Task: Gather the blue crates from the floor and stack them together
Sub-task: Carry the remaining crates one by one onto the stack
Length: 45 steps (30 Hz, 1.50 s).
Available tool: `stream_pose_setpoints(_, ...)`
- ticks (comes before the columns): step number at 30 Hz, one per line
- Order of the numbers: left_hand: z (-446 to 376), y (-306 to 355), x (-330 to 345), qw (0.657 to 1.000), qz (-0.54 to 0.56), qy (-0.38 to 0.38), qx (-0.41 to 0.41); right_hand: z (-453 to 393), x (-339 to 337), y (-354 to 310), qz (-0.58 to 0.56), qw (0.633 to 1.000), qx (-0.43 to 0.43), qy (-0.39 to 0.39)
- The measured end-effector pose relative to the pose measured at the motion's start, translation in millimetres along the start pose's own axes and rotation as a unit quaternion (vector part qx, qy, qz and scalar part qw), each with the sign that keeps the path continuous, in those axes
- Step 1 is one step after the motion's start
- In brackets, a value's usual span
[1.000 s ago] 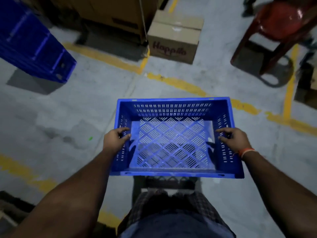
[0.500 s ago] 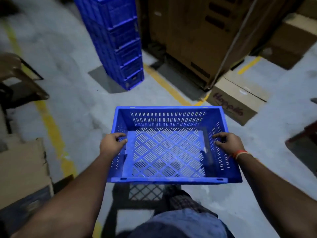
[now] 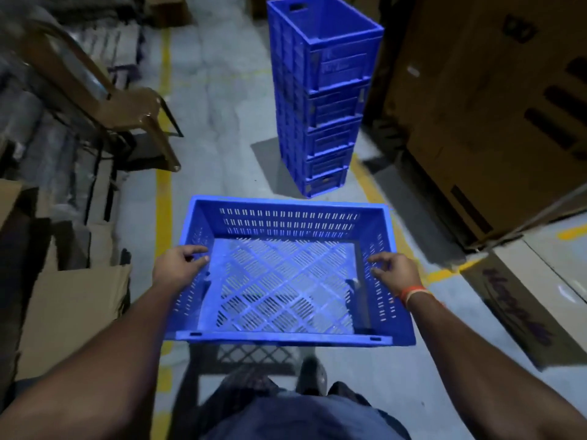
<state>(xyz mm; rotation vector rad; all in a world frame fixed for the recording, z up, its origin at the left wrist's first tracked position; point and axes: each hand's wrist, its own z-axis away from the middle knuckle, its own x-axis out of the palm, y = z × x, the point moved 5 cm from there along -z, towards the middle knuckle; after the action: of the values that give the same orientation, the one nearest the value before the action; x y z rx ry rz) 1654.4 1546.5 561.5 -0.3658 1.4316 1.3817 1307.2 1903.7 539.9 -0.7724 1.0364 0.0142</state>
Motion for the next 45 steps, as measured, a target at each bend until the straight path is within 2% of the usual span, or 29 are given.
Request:
stream_pose_setpoints(4, -39.6, -0.1, -22.2, 0.999, 0.002, 0.03, -0.036, -66.1, 2.0, -44.5, 0.014, 0.999, -0.033, -0.02)
stream_pose_setpoints(15, -216.8, -18.9, -59.6, 0.993, 0.088, 0.016, -0.08, -249.1, 34.8, -167.5, 0.055, 0.996, -0.059, -0.037)
stream_pose_setpoints(23, -367.3, -61.7, -135.2, 0.988, 0.106, 0.02, -0.109, -377.1, 74.9, -303.1, 0.045, 0.994, -0.079, -0.053)
stream_pose_setpoints(28, -452.1, -73.3, -188.1, 0.988, 0.085, 0.058, -0.115, -447.1, 93.4, -382.9, 0.023, 0.994, -0.092, -0.053)
stream_pose_setpoints(34, -573.1, -67.7, -232.6, 0.989, 0.062, 0.068, -0.115, -560.2, 123.1, -464.2, 0.004, 0.993, -0.101, -0.055)
stream_pose_setpoints(45, -782.7, -29.6, -289.8, 0.993, 0.037, 0.034, -0.111, -728.9, 144.1, -560.8, -0.027, 0.996, -0.06, -0.065)
